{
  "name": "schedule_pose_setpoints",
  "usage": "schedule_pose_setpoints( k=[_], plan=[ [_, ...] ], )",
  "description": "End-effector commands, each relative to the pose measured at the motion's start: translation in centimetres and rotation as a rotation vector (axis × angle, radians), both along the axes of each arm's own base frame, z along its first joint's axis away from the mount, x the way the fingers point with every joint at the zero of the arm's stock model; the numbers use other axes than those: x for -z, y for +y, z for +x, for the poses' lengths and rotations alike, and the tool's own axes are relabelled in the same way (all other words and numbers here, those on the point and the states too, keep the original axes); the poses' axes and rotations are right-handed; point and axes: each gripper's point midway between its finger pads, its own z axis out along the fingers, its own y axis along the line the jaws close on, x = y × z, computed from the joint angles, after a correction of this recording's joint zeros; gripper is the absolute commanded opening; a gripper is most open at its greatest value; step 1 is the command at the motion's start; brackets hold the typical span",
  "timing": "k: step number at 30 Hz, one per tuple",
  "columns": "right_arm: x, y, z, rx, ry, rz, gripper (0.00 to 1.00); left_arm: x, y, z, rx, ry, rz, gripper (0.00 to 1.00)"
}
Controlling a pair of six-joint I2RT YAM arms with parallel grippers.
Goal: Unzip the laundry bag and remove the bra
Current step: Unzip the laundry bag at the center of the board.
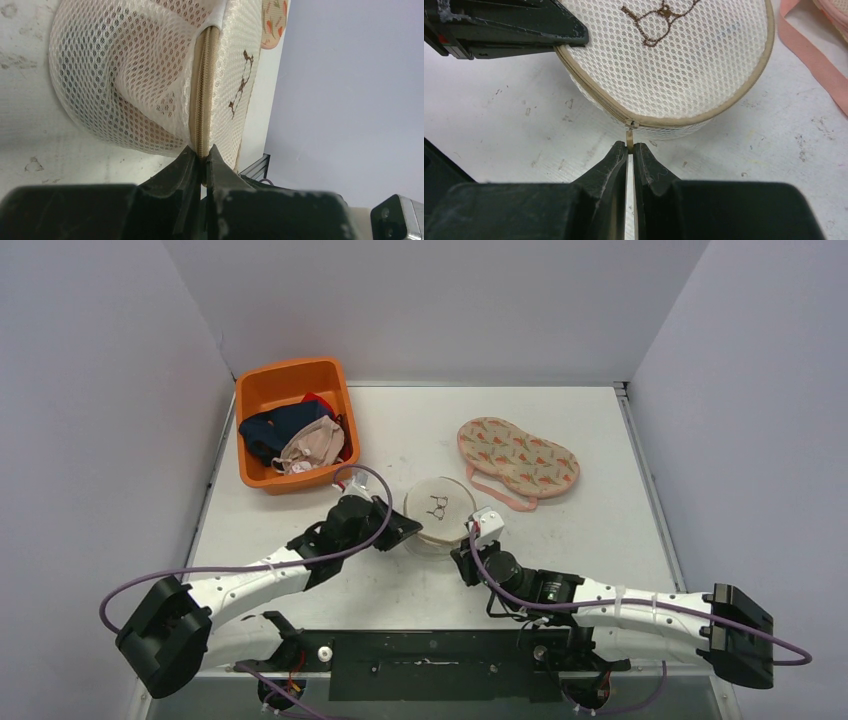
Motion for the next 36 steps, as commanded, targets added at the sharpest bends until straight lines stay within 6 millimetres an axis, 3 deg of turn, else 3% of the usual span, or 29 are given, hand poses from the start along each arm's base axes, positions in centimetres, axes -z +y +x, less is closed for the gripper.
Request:
schedule_pose_setpoints(
  k=[1,6,10,15,23,28,31,36],
  plan=[
    [-1.9,-0.1,0.4,0.025,-0.04,0.038,0.05,-1.9,0.7,1.2,0.02,-0.089,-0.028,0.0],
    [-2.1,1.2,-0.6,-0.066,-0.037,0.087,0.05,-2.4,0.7,2.6,0.083,-0.122,-0.048,0.0],
    [-2.0,1.9,-0.7,-0.079,-0.029,0.104,0.05,-2.8,-0.4,3.7,0.134,-0.141,-0.026,0.04],
    [-2.4,2.5,-0.7,-0.088,-0.034,0.117,0.05,-2.4,-0.1,3.3,0.129,-0.111,-0.01,0.51],
    [-2.8,3.6,-0.9,-0.129,-0.038,0.122,0.05,-1.7,2.5,-0.4,0.12,-0.056,0.018,0.71],
    [-3.1,4.4,-1.0,-0.159,-0.047,0.123,0.05,-3.0,3.3,-2.1,0.073,-0.076,-0.012,0.72],
    [-3.1,5.0,-1.1,-0.172,-0.046,0.124,0.05,-4.1,2.5,-2.5,0.072,-0.105,-0.021,0.71],
    [-2.9,5.7,-1.2,-0.192,-0.042,0.124,0.05,-3.8,0.2,-2.8,0.109,-0.089,-0.02,0.71]
  ],
)
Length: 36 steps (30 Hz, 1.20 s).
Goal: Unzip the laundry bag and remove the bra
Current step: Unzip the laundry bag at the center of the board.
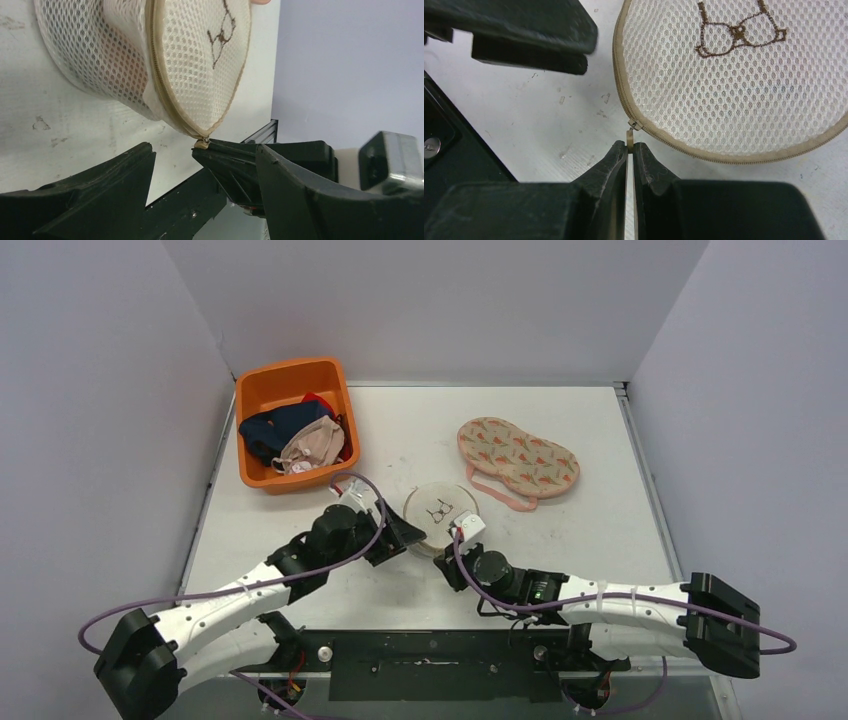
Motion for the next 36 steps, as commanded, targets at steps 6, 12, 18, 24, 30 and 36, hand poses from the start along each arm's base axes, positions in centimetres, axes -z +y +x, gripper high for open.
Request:
schedule_pose_setpoints(
  k=[6,12,18,24,30,36],
  plan=[
    [-4.0,2.6,0.1,-0.045,-0.049,0.103,0.05,-0.5,-2.5,1.5,-0.026,-0.008,-0.02,0.64],
    [-4.1,2.5,0.0,-0.047,-0.048,0.105,0.05,-0.4,-2.9,2.8,-0.042,-0.016,-0.009,0.43],
    [-3.9,2.1,-0.2,-0.043,-0.047,0.095,0.05,-0.6,-3.2,3.4,-0.044,-0.022,0.001,0.32],
    [-3.9,1.3,-0.2,-0.031,-0.048,0.089,0.05,0.0,-2.7,3.9,-0.063,-0.017,0.025,0.11],
    [-3.8,0.3,-0.1,-0.006,-0.052,0.075,0.05,0.6,-1.8,4.5,-0.087,-0.014,0.038,0.0],
    [-2.7,-1.2,0.4,0.061,-0.041,0.026,0.05,0.6,-1.3,4.8,-0.102,-0.016,0.034,0.0]
  ],
)
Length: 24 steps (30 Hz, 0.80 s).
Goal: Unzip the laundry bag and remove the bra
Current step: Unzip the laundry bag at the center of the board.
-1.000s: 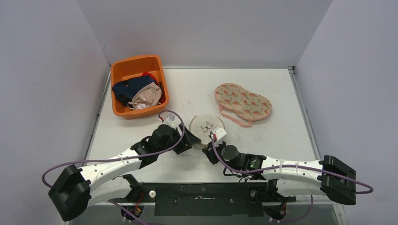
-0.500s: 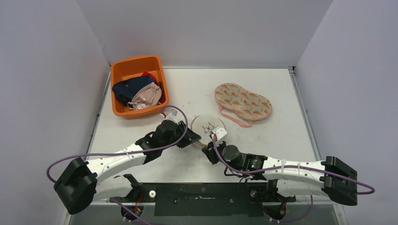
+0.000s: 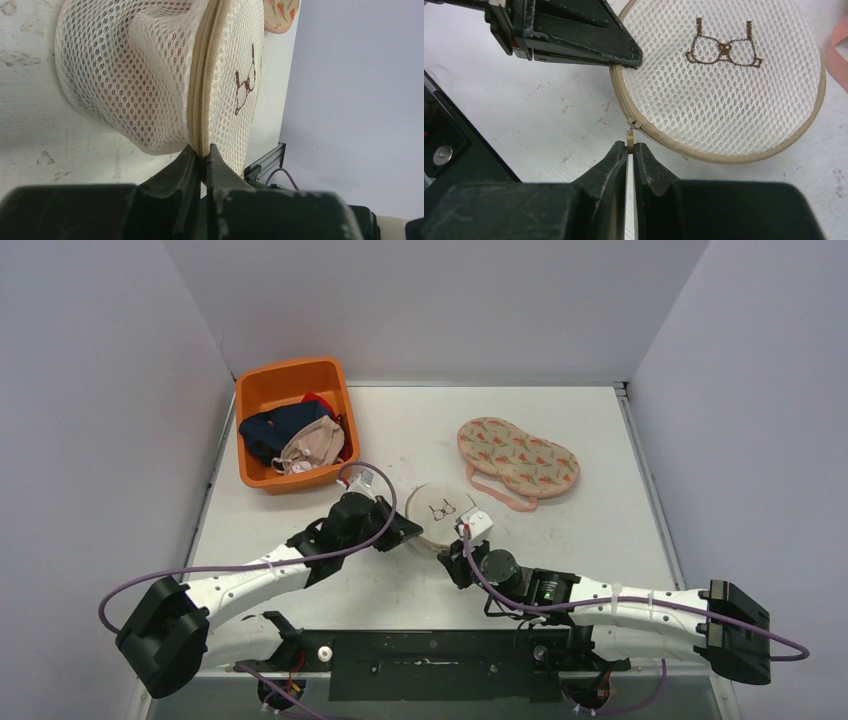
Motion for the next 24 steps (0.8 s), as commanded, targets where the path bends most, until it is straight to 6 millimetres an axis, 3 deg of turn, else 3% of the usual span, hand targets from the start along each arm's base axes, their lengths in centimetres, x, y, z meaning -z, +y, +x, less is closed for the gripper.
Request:
schedule_pose_setpoints(
  k=[1,10,19,21,24],
  plan=[
    [-0.4,-1.0,0.5,0.067,-0.011,-0.002,0.05,-2.0,0.3,1.7,-0.04,-0.073,-0.027,0.0],
    [0.4,-3.4,1.8,0.21,-0.013,-0.057,0.05,-2.0,1.1,2.1,-0.026,-0.084,-0.041,0.0],
    [0.6,-2.6,1.4,0.172,0.001,-0.018,0.05,-2.3,1.0,3.5,-0.004,-0.111,-0.007,0.0],
    [0.3,-2.2,1.3,0.162,-0.001,-0.005,0.05,-2.6,1.0,4.0,-0.003,-0.118,-0.002,0.06],
    [-0.2,-1.8,1.3,0.148,-0.005,0.016,0.05,-2.9,1.1,4.6,-0.002,-0.119,0.013,0.3]
  ],
)
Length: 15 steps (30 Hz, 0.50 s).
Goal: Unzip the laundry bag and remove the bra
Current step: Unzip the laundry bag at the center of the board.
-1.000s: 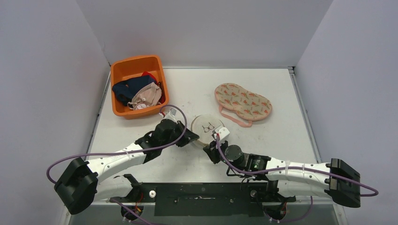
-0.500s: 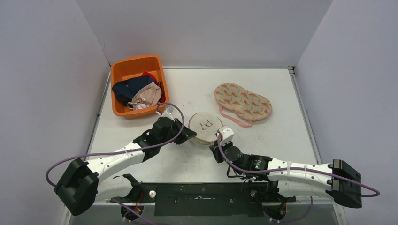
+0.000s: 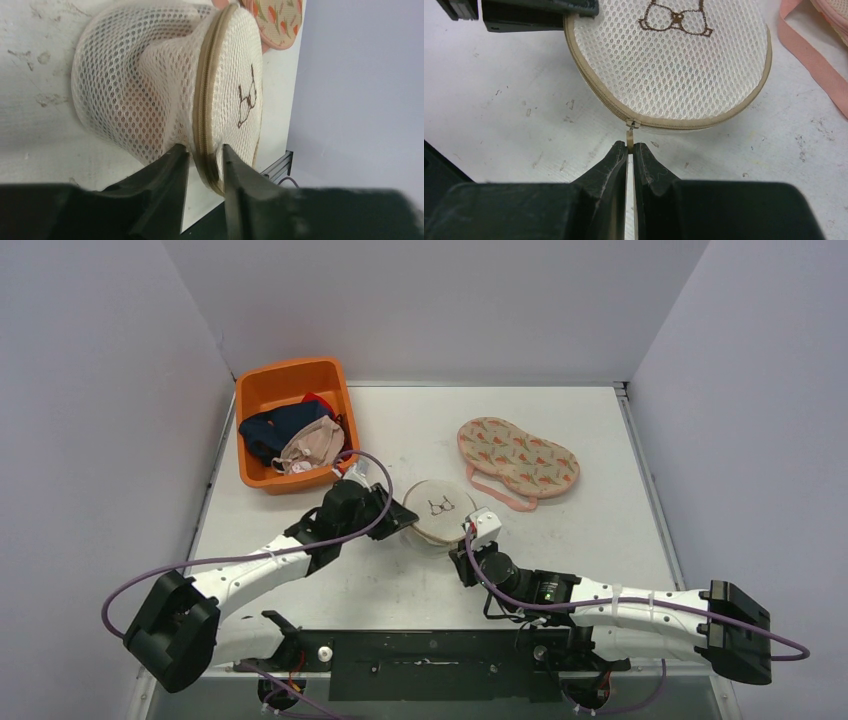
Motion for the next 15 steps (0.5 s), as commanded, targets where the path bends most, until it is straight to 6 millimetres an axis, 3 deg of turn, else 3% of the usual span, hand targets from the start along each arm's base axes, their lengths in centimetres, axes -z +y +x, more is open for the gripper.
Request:
schedule_pose_setpoints(
  k=[1,3,6,9,15],
  plan=[
    [-1.9,1.1,0.0,-0.014,-0.026,0.087,0.05,-3.2,-0.2,2.3,-0.003,-0.092,-0.009,0.39],
    [-2.3,1.4,0.0,-0.023,-0.031,0.097,0.05,-3.3,0.0,2.0,0.0,-0.084,0.004,0.54],
    [-2.6,1.8,0.0,-0.034,-0.036,0.107,0.05,-2.9,0.9,1.1,-0.007,-0.073,0.032,0.67],
    [-3.0,2.4,0.0,-0.06,-0.045,0.115,0.05,-1.8,1.9,-1.1,-0.017,-0.028,0.053,0.71],
    [-3.4,4.5,-0.3,-0.132,-0.056,0.115,0.05,-3.6,1.1,-4.7,-0.035,-0.053,-0.015,0.76]
  ],
)
